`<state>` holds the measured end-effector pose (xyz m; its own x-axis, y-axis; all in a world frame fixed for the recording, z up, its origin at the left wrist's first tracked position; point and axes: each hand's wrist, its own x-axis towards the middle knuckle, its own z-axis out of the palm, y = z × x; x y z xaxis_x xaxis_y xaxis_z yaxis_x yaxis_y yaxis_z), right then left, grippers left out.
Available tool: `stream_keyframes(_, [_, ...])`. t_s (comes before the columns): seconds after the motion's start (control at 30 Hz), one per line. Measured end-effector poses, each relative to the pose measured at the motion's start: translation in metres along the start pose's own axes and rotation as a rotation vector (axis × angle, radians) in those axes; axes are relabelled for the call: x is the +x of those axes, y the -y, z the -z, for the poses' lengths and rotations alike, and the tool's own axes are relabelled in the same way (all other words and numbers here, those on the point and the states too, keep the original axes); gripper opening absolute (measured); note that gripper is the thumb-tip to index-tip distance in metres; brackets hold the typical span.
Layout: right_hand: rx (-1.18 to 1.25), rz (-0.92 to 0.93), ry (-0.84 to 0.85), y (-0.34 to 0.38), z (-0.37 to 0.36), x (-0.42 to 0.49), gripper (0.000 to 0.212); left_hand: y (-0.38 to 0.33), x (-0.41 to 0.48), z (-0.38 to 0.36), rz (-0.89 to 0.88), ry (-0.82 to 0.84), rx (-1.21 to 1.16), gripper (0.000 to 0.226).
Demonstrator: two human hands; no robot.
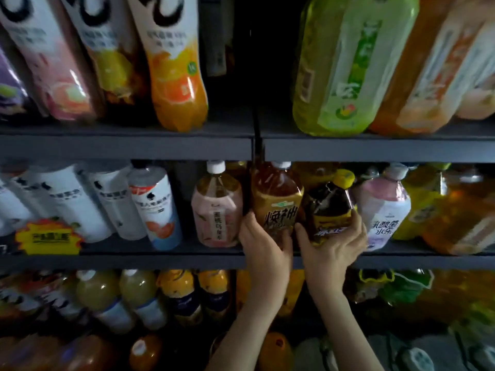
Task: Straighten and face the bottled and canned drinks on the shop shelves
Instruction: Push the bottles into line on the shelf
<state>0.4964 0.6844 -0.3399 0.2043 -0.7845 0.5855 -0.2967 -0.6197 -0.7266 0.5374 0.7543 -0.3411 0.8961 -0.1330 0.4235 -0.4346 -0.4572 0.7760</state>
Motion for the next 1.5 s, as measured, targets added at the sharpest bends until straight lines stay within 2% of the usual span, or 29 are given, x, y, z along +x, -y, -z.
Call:
stream_keyframes(0.13, [0.027,0.120,-0.136,-0.020,-0.017,-0.002,0.094,0.016,0.004,-0.037,-0.126,-0.217,0.029,0.094])
stream_keyframes(0.23, [0.031,0.111,-0.177,-0.036,-0.028,-0.004,0.099,0.027,0.007,-0.051,-0.180,-0.267,0.033,0.109])
stream_keyframes(0.5, [0.074,0.037,-0.152,-0.046,-0.038,-0.006,0.109,0.026,0.005,-0.048,-0.123,-0.218,0.053,0.117])
stream_keyframes(0.7, [0.062,0.029,-0.116,-0.042,-0.034,-0.009,0.112,0.016,0.002,-0.029,-0.050,-0.045,0.032,0.115])
stream_keyframes(0.77, [0.061,0.112,-0.153,-0.035,-0.027,-0.016,0.104,0.013,0.001,-0.023,-0.059,-0.016,0.043,0.110])
stream_keyframes(0.83, [0.121,0.236,-0.192,-0.025,-0.022,-0.026,0.087,0.013,-0.003,-0.014,-0.113,-0.036,0.092,0.100])
stream_keyframes(0.93, [0.319,0.323,-0.120,-0.010,-0.020,-0.038,0.073,0.023,-0.007,0.004,-0.257,-0.183,0.110,0.078])
stream_keyframes(1.0, [0.363,0.329,-0.021,-0.003,-0.026,-0.045,0.078,0.037,-0.003,0.014,-0.279,-0.334,0.104,0.067])
stream_keyframes(1.07, [0.328,0.295,0.078,0.001,-0.037,-0.051,0.089,0.052,0.008,0.021,-0.227,-0.431,0.131,0.068])
stream_keyframes(1.17, [0.299,0.183,0.192,0.009,-0.049,-0.055,0.105,0.065,0.029,0.029,-0.092,-0.347,0.101,0.091])
stream_keyframes(1.3, [0.256,0.060,0.208,0.017,-0.057,-0.049,0.111,0.068,0.049,0.033,-0.009,-0.198,-0.013,0.118])
stream_keyframes(1.4, [0.221,0.038,0.202,0.020,-0.059,-0.047,0.109,0.064,0.056,0.035,0.062,-0.172,-0.040,0.123])
stream_keyframes(1.5, [0.187,0.038,0.194,0.021,-0.058,-0.044,0.106,0.065,0.051,0.042,0.040,-0.232,-0.050,0.113])
